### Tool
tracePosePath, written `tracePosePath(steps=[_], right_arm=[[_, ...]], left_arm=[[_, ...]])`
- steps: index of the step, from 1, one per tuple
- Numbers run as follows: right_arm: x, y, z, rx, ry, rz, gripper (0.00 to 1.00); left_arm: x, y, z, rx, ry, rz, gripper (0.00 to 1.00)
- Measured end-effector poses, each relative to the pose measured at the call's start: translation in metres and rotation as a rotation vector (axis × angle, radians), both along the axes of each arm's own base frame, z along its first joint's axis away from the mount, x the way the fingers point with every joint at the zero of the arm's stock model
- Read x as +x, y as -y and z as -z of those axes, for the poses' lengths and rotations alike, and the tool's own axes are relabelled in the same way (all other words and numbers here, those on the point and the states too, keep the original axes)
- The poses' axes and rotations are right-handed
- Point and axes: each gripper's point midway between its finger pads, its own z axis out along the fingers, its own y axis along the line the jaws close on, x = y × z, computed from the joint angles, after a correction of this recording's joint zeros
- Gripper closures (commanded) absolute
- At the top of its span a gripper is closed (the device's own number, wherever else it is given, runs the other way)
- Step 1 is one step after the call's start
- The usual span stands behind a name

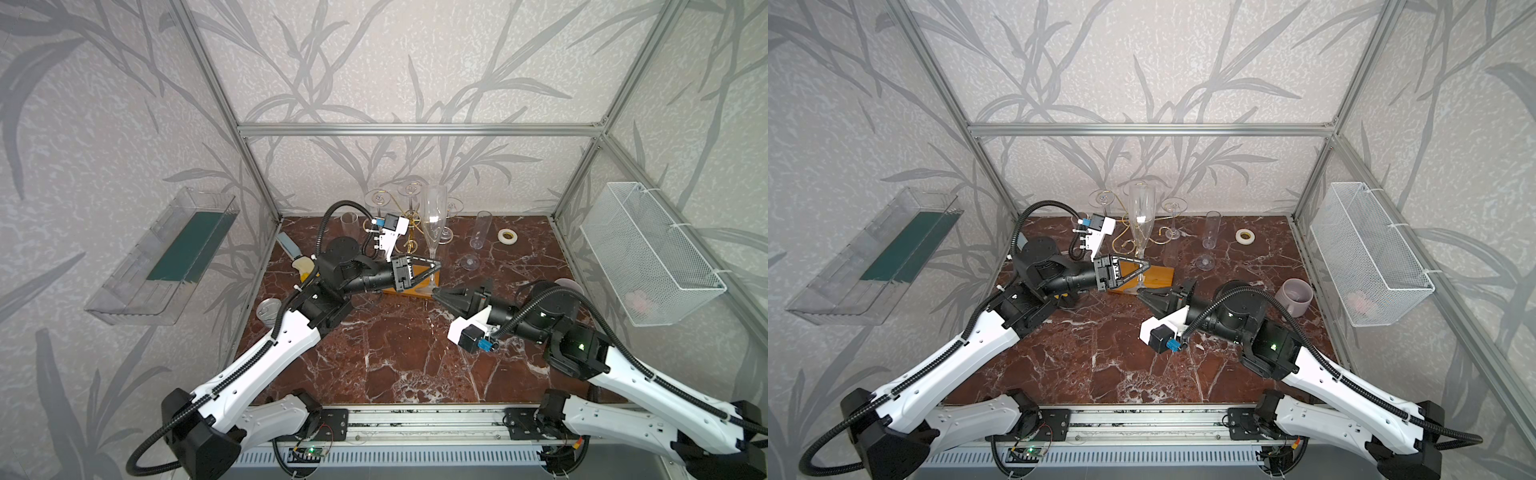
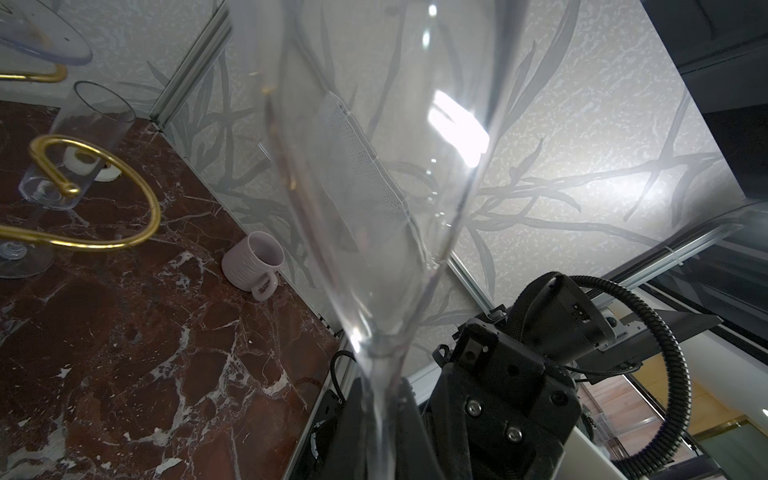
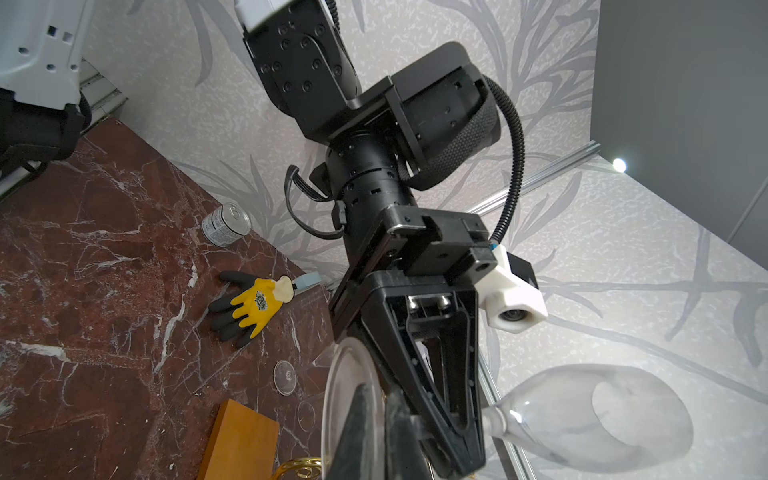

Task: Take the wine glass off the wine glass rack
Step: Pick up the wine glass from the wine glass rack.

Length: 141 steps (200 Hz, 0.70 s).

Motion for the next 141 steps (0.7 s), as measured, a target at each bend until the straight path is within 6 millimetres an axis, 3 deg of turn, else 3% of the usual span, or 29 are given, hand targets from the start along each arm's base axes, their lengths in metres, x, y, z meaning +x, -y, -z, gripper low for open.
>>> tracePosePath(steps=[7,22,63,90,115,141], right_arm=[[0.0,0.0,0.0,-0.001,-0.001,0.0,0.39],[-0.001,0.0,0.002,-0.007,0.001,-0.003,0.0],[-0.007,0.007,-0.003,0.051,-0.003,-0.006,0.01],[-0.01,0.017,-0.017,0.14,-0.058,0.003,0.01],[-0.004,0.032,-0.045,0.291,-0.16,0.052,0.01],[0.012,0.048,-0.086,0.485,-0.324,0.128,0.01]], left_arm=[[0.0,0.0,0.001,-0.002,-0.001,0.0,1.0],[0.001,-0.001,0.003,0.0,-0.004,-0.011,1.0],[0.003,-0.014,0.007,0.048,0.053,-0.098,1.0],[0.005,-0.029,0.008,0.117,0.141,-0.187,1.0],[0.007,-0.045,0.006,0.171,0.247,-0.274,1.0],[0.004,-0.064,-0.003,0.201,0.379,-0.364,1.0]])
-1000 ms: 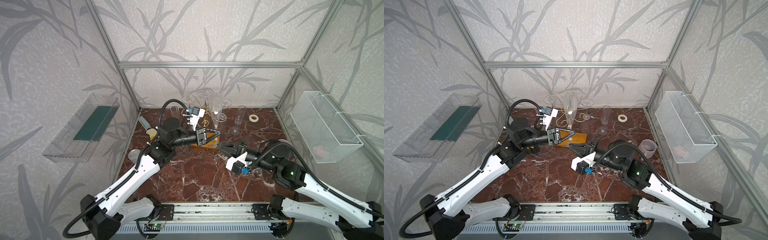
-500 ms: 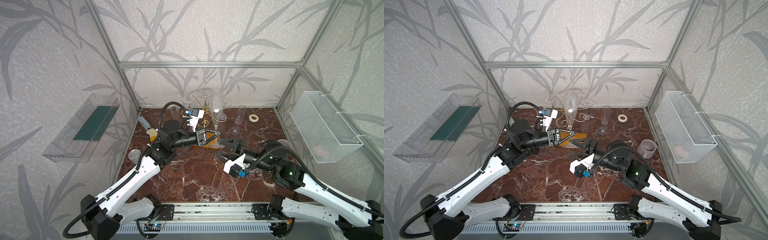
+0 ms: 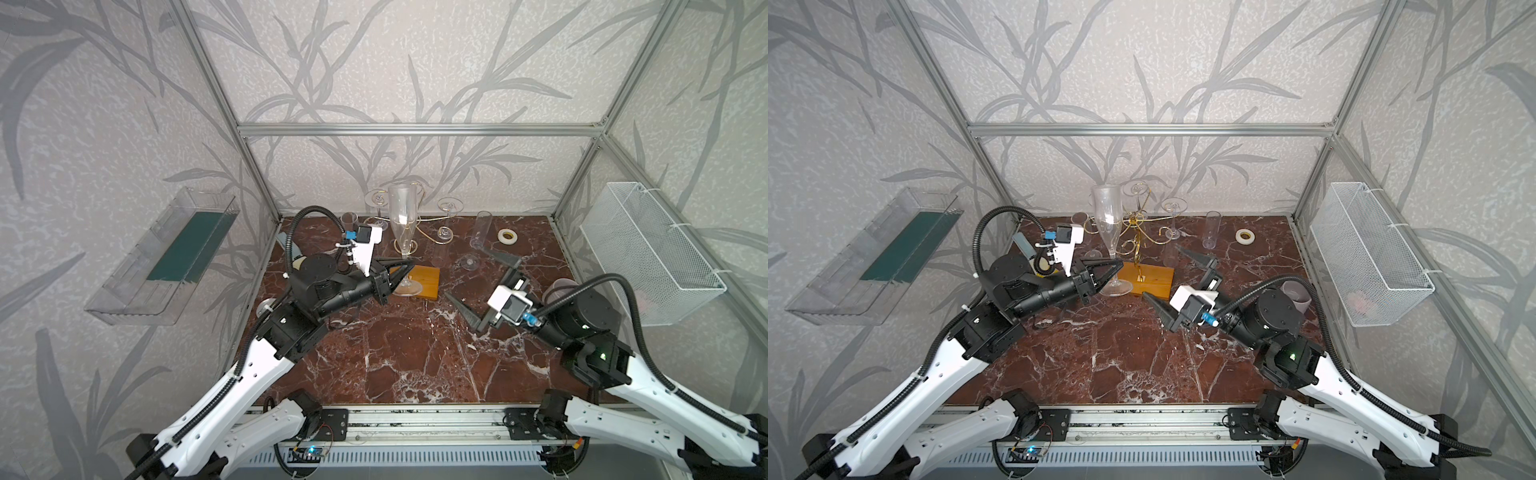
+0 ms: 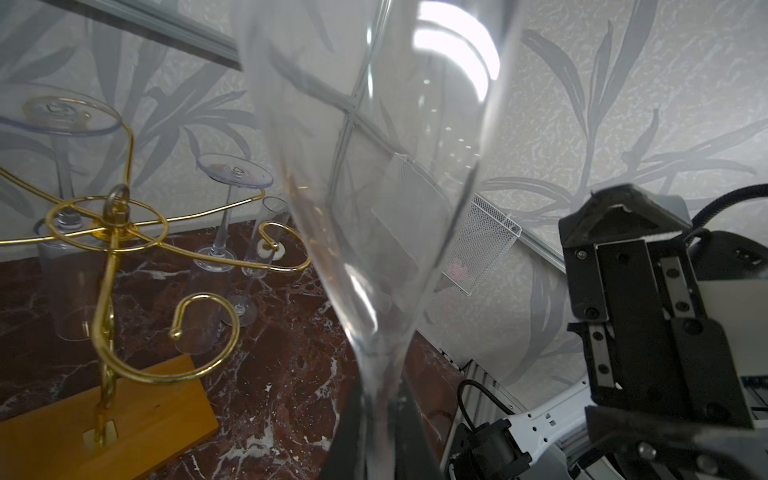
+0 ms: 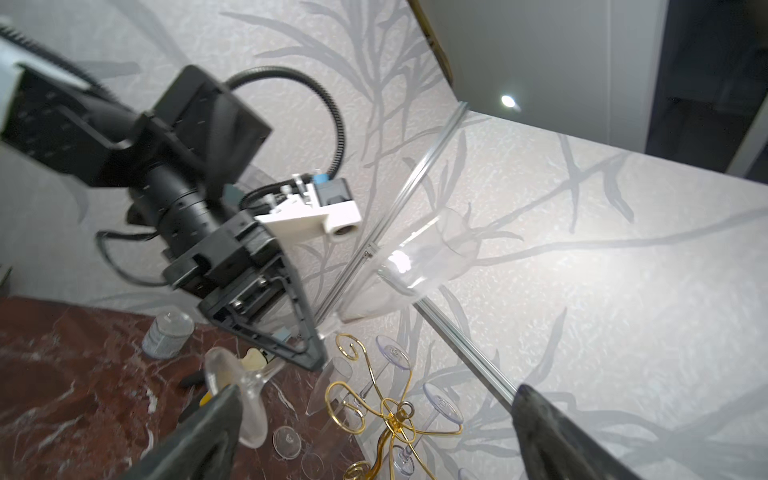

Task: Take the wine glass off the wine glass rack
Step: Pick up the wine glass from the wine glass rack.

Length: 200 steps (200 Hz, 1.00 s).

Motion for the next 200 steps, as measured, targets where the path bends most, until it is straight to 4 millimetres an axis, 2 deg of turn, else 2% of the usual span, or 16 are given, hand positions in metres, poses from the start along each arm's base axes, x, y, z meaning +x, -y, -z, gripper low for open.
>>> tracePosePath(steps=[12,25,50,86,106,155,200], right_arm=[[0.007,0.006,-0.022,0.091,-0.056,0.021,0.0],[0.013,0.007,-0.034,0.161,-0.111,0.025,0.0],[0.022,-0.007,-0.031,0.209,-0.213,-0.013,0.01],[0.032,-0.054,-0.015,0.174,-0.354,-0.131,0.01],[0.033,-0.07,-0.014,0.175,-0.409,-0.189,0.01],[0.035,-0.086,-0.042,0.234,-0.476,-0.299,0.02],[0.049,-0.097,-0.04,0.258,-0.557,-0.328,0.09]], left_arm=[[-0.001,-0.008,-0.005,0.018,0.061,-0.036,1.0],[-0.002,-0.016,-0.01,0.04,0.12,-0.074,1.0],[-0.001,-0.026,-0.01,0.096,0.212,-0.128,1.0],[0.002,-0.032,0.003,0.197,0.294,-0.174,1.0],[0.002,-0.034,0.011,0.244,0.326,-0.188,1.0],[-0.001,-0.029,0.022,0.32,0.389,-0.188,1.0],[-0.006,-0.02,0.032,0.359,0.421,-0.17,1.0]])
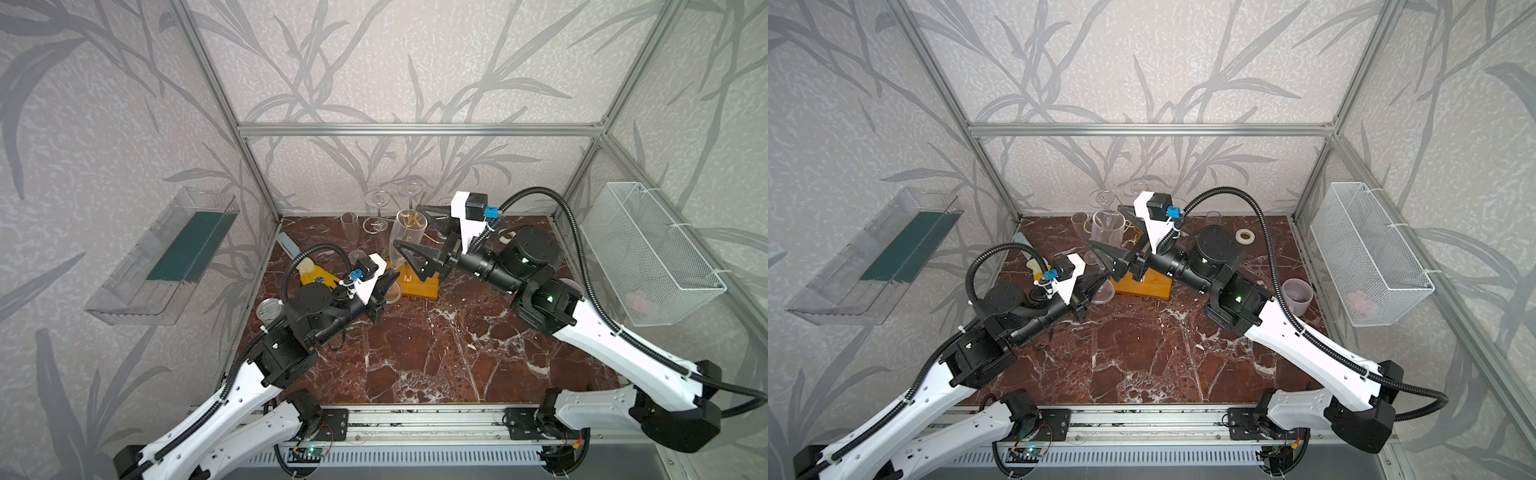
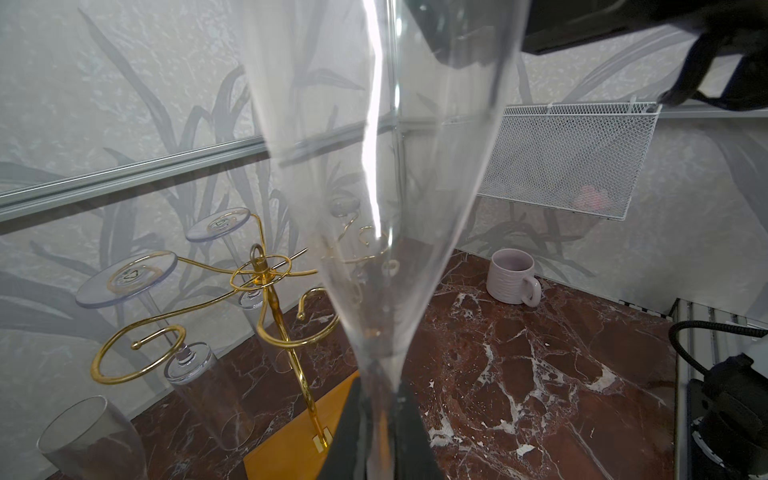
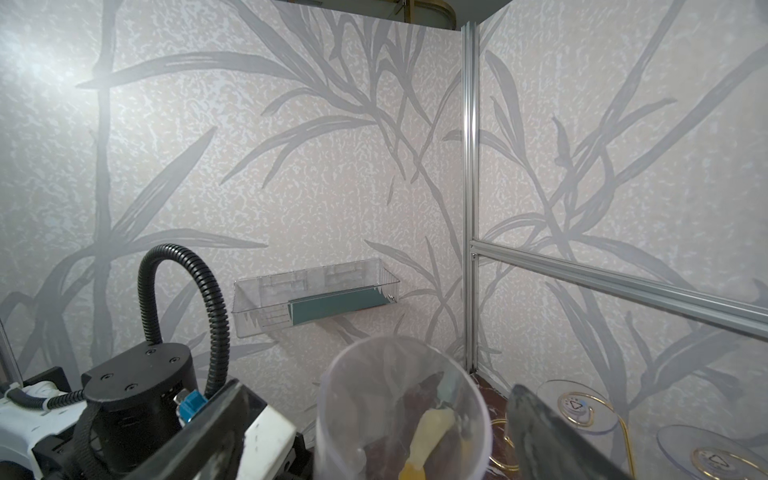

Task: Take the wine glass off the wine glass rack
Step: Pick up the wine glass from the wine glass rack.

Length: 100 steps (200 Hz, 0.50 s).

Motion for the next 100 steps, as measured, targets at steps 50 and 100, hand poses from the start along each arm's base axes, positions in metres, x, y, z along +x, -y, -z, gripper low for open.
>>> tracePosePath(steps=[50,100], right_arm=[[0.006,-0.006,0.012,-0.01,-0.078,-0.028,0.19],[0.009,-0.005,0.017,-0.003,-0.115,-0.034,0.31]], left_arm=[[-0.001,0.003,0.001,0.015,0.021,-0.005,1.0],[-0.002,0.007,0.003,0.037,0.031,0.0,1.0]])
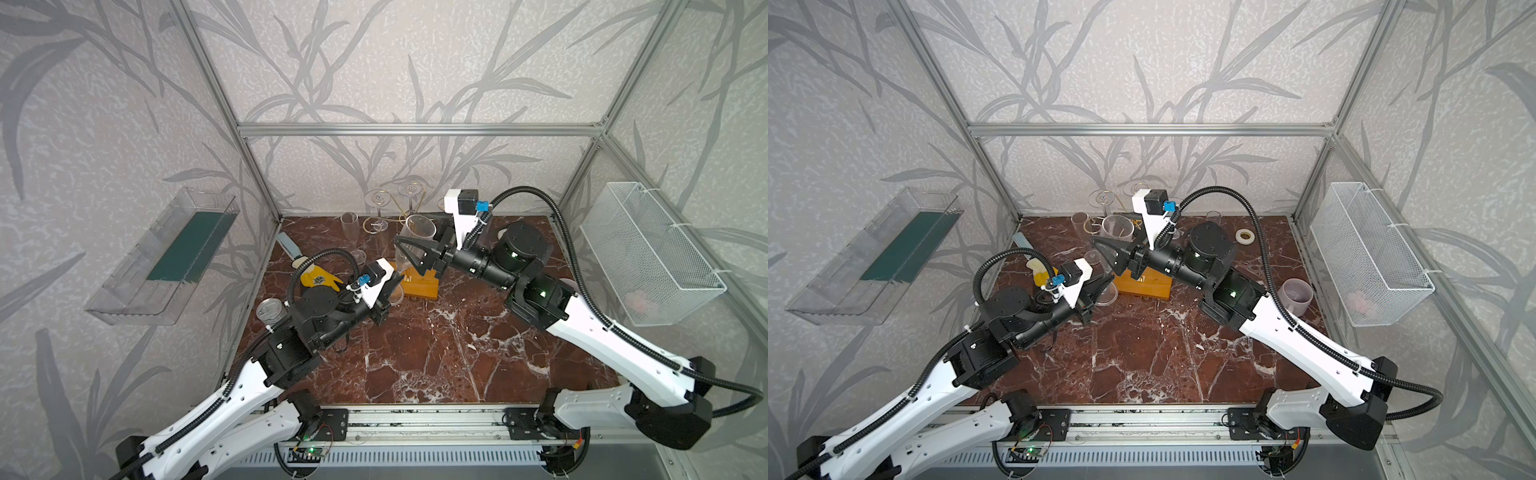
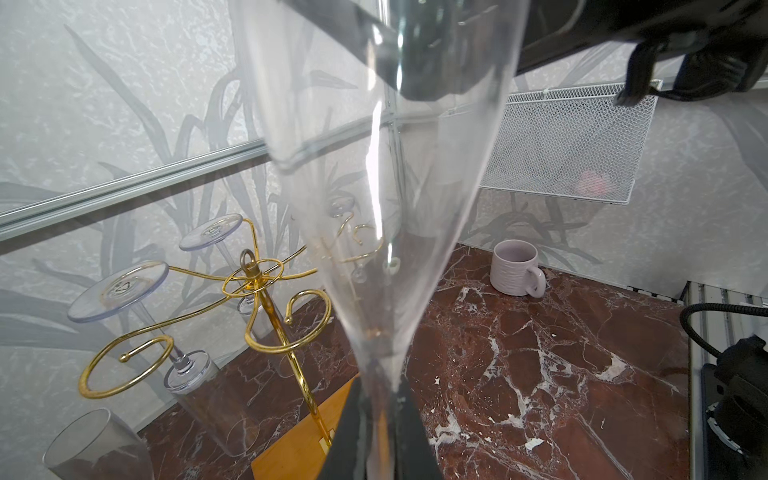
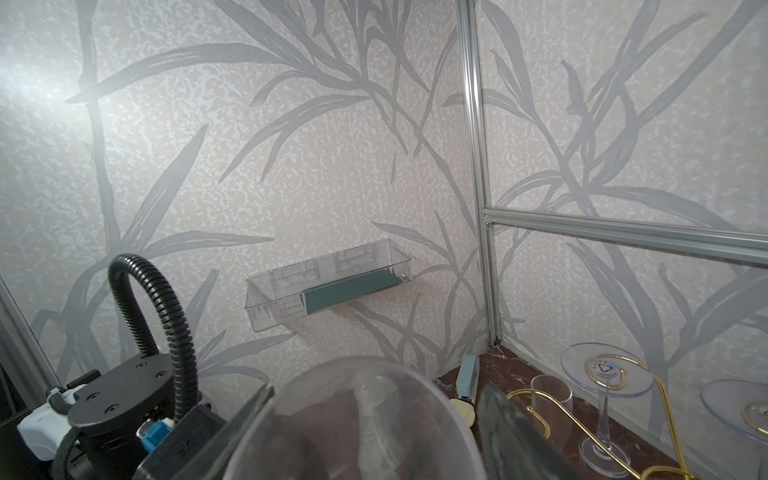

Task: Take the wine glass off the wine glass rack
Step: Pick up the wine glass from the wine glass rack.

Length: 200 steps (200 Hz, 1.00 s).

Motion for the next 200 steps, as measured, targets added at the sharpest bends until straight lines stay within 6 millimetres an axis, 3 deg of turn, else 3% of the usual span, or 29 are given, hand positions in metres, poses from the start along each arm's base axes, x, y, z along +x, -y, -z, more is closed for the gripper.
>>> tracePosePath(steps=[44,89,102,115,122,146,174,200], right_arm=[[0.001,-0.003,0.011,-0.016,-0.018,-0.01,0.45],[0.001,-0.003,0.015,-0.017,-0.013,-0.009,0.49],[0.0,-0.002,0.017,-0.016,-0.011,-0.008,0.49],[0.0,-0.002,0.019,-0.017,-0.006,-0.007,0.49],[0.0,-0.002,0.022,-0.023,-0.004,-0.006,0.49],[0.001,-0.002,0.037,-0.055,-0.001,0.003,0.49],[0.003,0.003,0.048,-0.089,0.019,0.031,0.49],[0.006,0.019,0.05,-0.1,0.042,0.074,0.5]], left_arm=[[0.001,-0.001,0.001,0.003,-0.003,-0.009,1.0],[0.001,0.0,0.005,0.015,-0.013,-0.01,1.0],[0.001,0.0,0.007,0.02,-0.018,-0.009,0.86],[0.001,0.0,0.008,0.025,-0.02,-0.009,0.58],[0.001,0.0,0.008,0.023,-0.019,-0.009,0.48],[-0.001,-0.001,0.005,0.018,-0.013,-0.007,0.24],[-0.007,-0.002,0.0,-0.005,-0.009,0.019,0.01],[-0.015,-0.003,-0.007,-0.035,-0.007,0.044,0.01]])
